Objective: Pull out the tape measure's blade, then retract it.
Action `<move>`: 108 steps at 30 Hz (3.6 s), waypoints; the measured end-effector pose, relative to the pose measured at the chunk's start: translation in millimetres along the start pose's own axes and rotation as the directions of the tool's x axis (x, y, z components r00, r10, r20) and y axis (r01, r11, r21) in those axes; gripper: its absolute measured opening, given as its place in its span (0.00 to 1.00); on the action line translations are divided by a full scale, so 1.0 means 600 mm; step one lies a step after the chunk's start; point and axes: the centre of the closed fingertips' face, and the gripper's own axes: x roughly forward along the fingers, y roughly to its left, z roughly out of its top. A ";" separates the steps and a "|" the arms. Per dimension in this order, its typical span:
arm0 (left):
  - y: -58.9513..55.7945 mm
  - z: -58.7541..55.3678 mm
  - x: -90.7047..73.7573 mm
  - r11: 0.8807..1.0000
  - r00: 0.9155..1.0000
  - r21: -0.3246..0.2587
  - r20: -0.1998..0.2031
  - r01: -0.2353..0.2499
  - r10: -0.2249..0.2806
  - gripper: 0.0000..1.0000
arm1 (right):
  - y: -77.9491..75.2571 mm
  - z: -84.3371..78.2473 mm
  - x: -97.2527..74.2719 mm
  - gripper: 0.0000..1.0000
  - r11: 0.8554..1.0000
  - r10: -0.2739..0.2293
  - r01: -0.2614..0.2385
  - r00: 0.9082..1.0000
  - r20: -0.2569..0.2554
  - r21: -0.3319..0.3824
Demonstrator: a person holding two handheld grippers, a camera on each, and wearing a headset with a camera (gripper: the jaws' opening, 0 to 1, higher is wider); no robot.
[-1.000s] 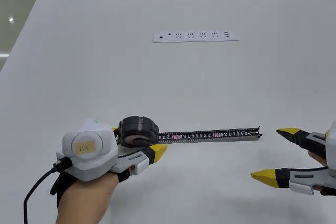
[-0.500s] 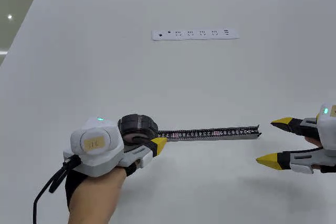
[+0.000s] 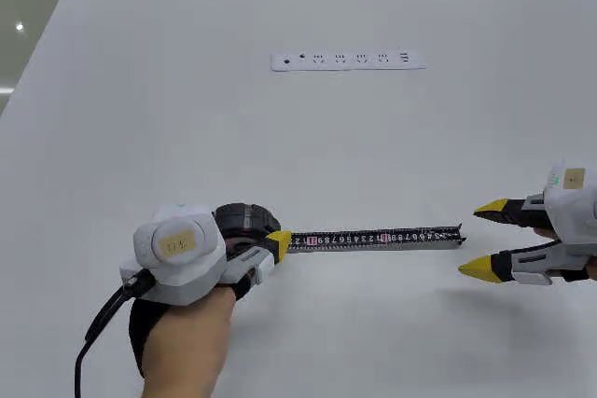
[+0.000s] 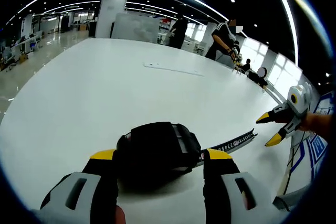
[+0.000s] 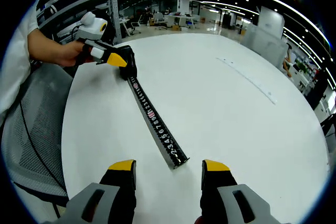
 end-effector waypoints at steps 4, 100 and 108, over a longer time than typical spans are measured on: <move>-0.001 0.001 0.002 1.000 1.000 0.000 -0.002 -0.021 0.021 0.63 | -0.004 -0.003 0.008 0.44 0.999 0.023 -0.024 0.999 -0.031 -0.031; 0.010 -0.004 0.008 0.996 0.996 -0.014 -0.023 -0.089 0.089 0.59 | -0.019 -0.017 0.047 0.08 0.952 0.164 -0.202 0.971 -0.173 -0.230; 0.011 -0.004 0.006 0.996 0.996 -0.036 -0.026 -0.080 0.080 0.59 | -0.011 0.007 0.060 0.08 0.950 0.170 -0.203 0.974 -0.150 -0.236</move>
